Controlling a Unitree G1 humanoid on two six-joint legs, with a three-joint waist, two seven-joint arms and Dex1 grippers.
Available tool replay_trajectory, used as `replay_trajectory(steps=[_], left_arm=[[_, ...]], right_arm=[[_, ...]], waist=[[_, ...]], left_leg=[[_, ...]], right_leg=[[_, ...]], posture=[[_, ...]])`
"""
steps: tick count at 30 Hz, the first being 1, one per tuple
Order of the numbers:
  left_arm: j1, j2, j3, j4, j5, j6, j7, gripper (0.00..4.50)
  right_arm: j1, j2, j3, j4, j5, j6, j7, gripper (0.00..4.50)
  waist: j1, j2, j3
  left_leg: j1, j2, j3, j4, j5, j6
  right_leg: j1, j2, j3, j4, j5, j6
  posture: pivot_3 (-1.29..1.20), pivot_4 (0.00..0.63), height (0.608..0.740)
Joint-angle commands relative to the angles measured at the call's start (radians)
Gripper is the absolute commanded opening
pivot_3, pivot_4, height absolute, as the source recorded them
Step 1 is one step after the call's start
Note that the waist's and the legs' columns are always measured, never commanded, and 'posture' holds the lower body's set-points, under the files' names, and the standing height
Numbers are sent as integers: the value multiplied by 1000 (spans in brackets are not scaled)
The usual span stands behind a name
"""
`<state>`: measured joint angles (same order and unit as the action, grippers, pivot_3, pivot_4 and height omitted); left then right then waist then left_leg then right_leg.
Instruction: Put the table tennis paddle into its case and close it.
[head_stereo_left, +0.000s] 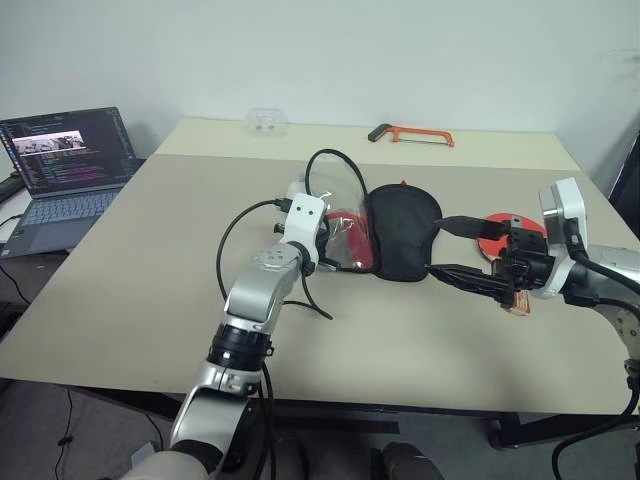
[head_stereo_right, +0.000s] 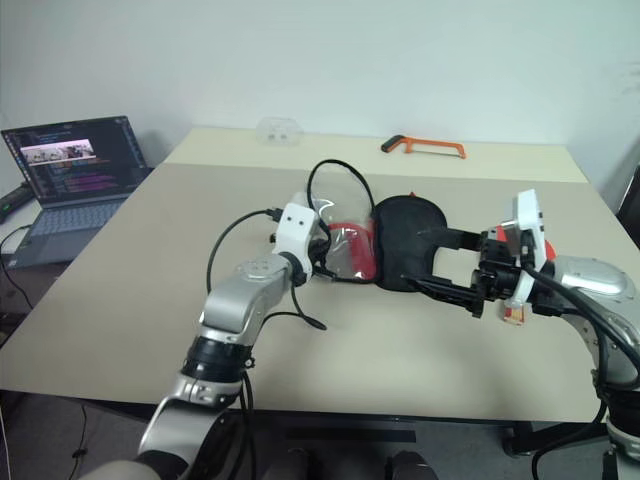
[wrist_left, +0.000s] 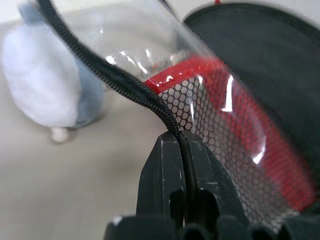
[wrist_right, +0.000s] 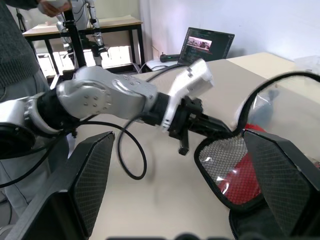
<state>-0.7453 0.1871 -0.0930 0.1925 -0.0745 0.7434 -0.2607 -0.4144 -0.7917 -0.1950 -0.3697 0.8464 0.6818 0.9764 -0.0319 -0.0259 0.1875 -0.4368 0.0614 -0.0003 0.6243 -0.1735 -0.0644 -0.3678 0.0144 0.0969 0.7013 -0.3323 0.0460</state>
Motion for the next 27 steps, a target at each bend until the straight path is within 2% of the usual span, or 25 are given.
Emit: replay_trajectory(steps=[1,12,18,23,27], left_arm=[[-85,18,-15,153,26,-150,-55,14],[-253,52,-83,578,124,-490,-202,14],[-366,32,-52,771,139,-586,-178,14],[-391,9,-53,779,161,-576,-148,14],[-312,30,-22,601,137,-432,-152,14]], right_arm=[[-20,2,-16,-16,6,-17,-3,4500],[-19,10,-15,-19,4,-19,-5,4500],[-23,17,-7,-13,-2,-22,-4,4500],[-25,20,-3,-17,-2,-22,-8,4500],[-15,17,-9,-24,3,-18,-14,4500]], waist=[[0,0,0],[1,0,0],[1,0,0],[1,0,0],[-2,0,0]], left_leg=[[0,0,0,0,0,0],[-6,0,0,0,0,0],[-6,0,0,0,0,0],[-8,0,0,0,0,0],[-9,0,0,0,0,0]], right_leg=[[0,0,0,-1,0,0],[-3,0,-1,-4,1,1],[-4,0,-1,-4,1,1],[-5,0,-1,-4,1,1],[-6,0,-1,-4,1,1]], posture=[[0,150,740],[0,150,740],[0,150,740],[0,150,740],[0,150,740]])
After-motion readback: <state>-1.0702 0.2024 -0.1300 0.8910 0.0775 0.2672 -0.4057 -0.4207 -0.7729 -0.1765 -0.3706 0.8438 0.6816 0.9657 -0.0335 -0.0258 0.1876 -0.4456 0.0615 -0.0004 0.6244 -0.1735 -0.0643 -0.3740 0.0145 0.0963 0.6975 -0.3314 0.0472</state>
